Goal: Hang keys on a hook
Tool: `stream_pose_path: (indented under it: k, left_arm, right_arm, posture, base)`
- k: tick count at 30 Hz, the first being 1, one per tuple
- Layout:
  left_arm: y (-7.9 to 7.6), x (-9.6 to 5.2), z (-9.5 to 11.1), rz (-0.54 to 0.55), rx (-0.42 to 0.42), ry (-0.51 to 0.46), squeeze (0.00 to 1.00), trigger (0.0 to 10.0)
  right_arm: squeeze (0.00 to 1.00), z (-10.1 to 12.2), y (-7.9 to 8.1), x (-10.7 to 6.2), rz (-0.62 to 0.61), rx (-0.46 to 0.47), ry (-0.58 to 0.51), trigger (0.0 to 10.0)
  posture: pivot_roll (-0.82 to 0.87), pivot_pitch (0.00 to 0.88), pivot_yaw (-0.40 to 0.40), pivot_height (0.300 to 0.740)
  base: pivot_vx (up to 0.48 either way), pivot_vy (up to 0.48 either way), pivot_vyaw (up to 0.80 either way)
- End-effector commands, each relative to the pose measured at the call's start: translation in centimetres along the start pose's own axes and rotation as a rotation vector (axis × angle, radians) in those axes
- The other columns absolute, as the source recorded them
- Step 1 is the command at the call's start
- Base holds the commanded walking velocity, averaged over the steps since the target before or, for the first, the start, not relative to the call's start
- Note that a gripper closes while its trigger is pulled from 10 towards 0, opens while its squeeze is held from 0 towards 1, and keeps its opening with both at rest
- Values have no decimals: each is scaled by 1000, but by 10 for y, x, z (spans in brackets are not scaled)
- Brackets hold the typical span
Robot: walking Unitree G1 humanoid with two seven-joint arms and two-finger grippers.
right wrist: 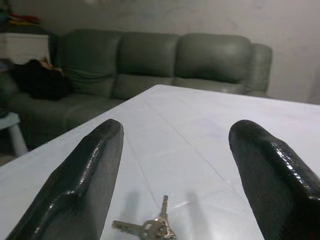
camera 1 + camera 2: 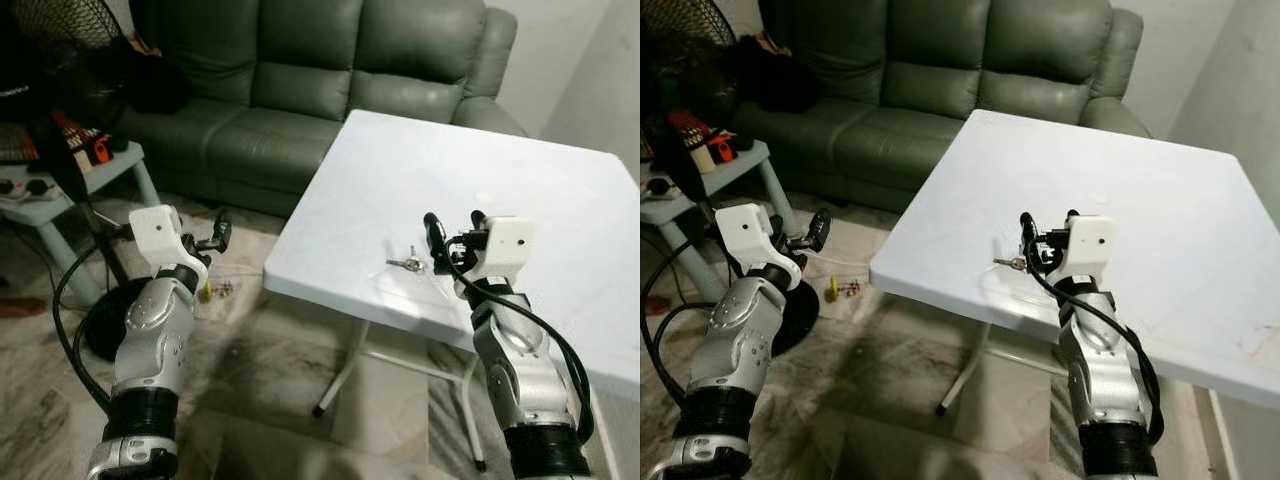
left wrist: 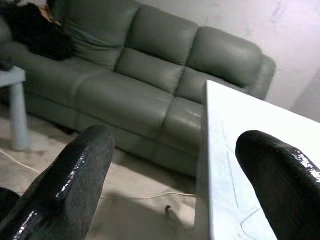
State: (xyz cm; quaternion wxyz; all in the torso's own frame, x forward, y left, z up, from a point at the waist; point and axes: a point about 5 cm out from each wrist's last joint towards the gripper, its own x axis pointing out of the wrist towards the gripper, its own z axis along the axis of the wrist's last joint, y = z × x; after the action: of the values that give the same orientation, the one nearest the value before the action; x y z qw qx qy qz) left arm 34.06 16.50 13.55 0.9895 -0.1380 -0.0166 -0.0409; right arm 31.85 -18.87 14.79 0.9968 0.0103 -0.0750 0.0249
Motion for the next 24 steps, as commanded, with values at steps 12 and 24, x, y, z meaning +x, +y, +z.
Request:
stream_pose_path:
  k: [12, 24]
  left_arm:
    - [7, 0, 2, 34, -3, 1, 0, 10000]
    - [6, -1, 1, 35, -14, -1, 0, 10000]
  right_arm:
    - [0, 7, 6, 3, 33, 4, -18, 10000]
    - [0, 4, 7, 5, 56, 6, 12, 10000]
  posture:
    - [-2, 0, -53, 740]
    - [-1, 0, -63, 740]
  base:
    - [0, 0, 0]
    - [0, 0, -299]
